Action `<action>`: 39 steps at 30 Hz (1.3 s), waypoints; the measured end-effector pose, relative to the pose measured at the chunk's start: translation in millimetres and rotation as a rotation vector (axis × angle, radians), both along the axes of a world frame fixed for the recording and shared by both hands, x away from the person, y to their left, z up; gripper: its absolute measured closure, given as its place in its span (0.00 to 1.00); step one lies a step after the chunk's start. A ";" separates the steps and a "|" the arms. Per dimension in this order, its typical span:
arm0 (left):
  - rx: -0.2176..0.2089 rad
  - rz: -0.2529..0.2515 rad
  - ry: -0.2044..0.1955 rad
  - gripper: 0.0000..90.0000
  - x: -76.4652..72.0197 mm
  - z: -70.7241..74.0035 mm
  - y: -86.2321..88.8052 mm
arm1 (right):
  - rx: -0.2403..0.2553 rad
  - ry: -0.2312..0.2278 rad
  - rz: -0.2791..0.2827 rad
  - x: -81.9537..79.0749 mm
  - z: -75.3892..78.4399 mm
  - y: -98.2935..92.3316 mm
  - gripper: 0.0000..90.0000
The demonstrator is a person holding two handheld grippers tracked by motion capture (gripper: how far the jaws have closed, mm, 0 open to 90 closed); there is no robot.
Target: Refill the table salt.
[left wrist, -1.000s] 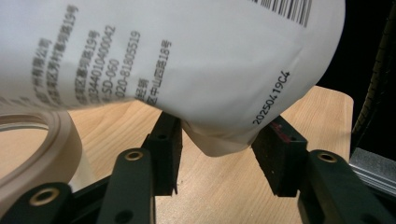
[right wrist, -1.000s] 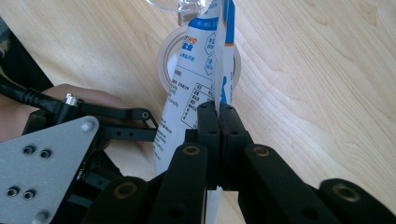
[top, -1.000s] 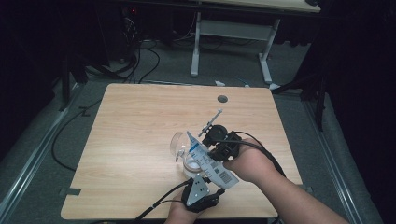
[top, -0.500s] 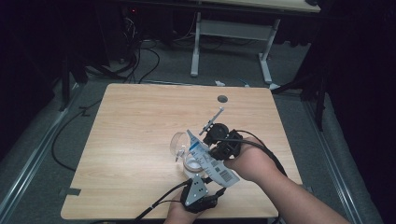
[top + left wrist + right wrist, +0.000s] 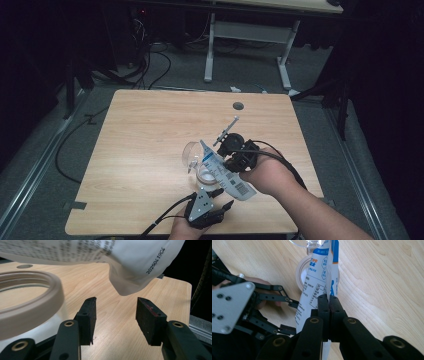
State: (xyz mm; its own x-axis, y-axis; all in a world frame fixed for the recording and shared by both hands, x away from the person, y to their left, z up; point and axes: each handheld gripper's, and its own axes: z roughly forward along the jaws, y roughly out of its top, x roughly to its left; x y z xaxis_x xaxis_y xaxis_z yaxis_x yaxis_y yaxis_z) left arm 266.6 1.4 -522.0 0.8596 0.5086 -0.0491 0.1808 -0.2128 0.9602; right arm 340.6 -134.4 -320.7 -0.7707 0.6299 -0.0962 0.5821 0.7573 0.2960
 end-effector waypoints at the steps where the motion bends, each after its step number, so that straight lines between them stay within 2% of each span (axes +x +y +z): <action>1: 0.004 0.000 -0.005 0.57 -0.6 0.1 3.7 | 0.000 -0.001 0.002 0.1 -0.1 0.0 1.00; 4: 0.010 -0.001 -0.012 0.58 -1.2 -0.8 11.4 | 0.000 -0.003 0.005 -0.3 -0.3 -0.1 1.00; 18: 0.036 0.064 -0.037 0.59 0.0 -1.2 52.0 | 0.000 0.004 0.003 -0.6 -5.0 -2.2 1.00; 21: 0.042 0.086 -0.035 0.60 2.6 -1.3 62.8 | 0.001 0.003 0.008 -0.9 -6.3 -2.0 1.00; 25: 0.024 0.121 -0.022 0.61 7.2 -1.7 74.3 | -0.004 0.005 0.011 -1.6 -7.5 -1.3 1.00; 39: 0.044 0.225 -0.051 0.61 17.1 2.3 115.2 | 0.014 -0.002 0.005 -2.8 -6.7 -7.1 1.00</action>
State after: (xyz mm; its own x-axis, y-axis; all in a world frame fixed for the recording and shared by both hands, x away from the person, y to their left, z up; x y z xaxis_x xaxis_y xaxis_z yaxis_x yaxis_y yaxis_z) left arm 283.7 116.6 -519.6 0.7254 0.6881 0.0174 0.1801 -0.2142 0.9600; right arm 337.8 -141.5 -327.4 -0.7737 0.6272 -0.0889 0.5777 0.7562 0.3073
